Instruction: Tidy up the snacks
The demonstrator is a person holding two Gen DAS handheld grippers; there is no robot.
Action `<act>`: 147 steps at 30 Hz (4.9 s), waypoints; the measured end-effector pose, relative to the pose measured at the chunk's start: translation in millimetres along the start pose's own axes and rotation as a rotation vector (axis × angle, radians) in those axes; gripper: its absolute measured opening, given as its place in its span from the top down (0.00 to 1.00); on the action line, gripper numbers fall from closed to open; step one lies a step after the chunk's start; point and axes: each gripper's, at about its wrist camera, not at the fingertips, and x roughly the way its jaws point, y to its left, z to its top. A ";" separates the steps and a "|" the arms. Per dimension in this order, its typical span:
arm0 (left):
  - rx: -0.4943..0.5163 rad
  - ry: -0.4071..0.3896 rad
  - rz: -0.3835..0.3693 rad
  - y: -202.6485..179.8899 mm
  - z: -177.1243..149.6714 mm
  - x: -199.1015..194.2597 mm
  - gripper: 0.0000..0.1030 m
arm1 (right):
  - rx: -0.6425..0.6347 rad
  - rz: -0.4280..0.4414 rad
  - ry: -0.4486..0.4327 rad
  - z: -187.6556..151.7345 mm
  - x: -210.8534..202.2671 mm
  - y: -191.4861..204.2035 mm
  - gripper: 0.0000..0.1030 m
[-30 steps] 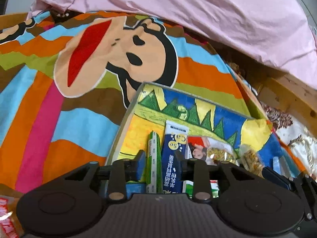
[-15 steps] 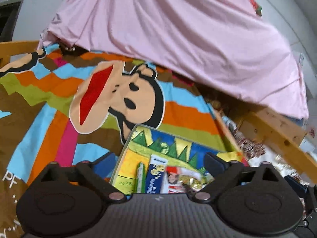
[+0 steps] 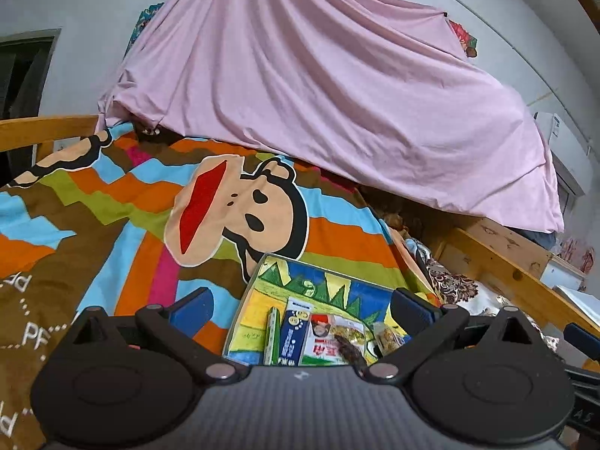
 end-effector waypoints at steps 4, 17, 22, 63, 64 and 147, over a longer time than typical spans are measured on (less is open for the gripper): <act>0.033 -0.010 -0.006 -2.4 -11.2 -21.4 0.01 | -0.004 0.004 -0.010 -0.7 -23.5 -2.9 0.01; 0.156 0.022 0.004 -8.5 -45.6 -74.7 0.01 | -0.001 0.033 0.043 -15.6 -82.7 -7.1 0.01; 0.185 0.047 0.021 -8.2 -55.7 -90.4 0.01 | 0.006 0.048 0.074 -21.1 -96.6 -3.9 0.01; 0.185 0.397 0.187 17.0 -45.3 -55.4 0.01 | -0.086 0.165 0.476 -35.3 -51.4 58.9 0.01; 0.212 0.405 0.186 17.5 -47.0 -48.0 0.01 | -0.093 0.165 0.482 -38.6 -46.2 59.6 0.01; 0.453 0.470 -0.279 -55.1 -136.9 99.5 0.30 | -0.077 0.298 0.636 -109.8 158.2 -6.9 0.67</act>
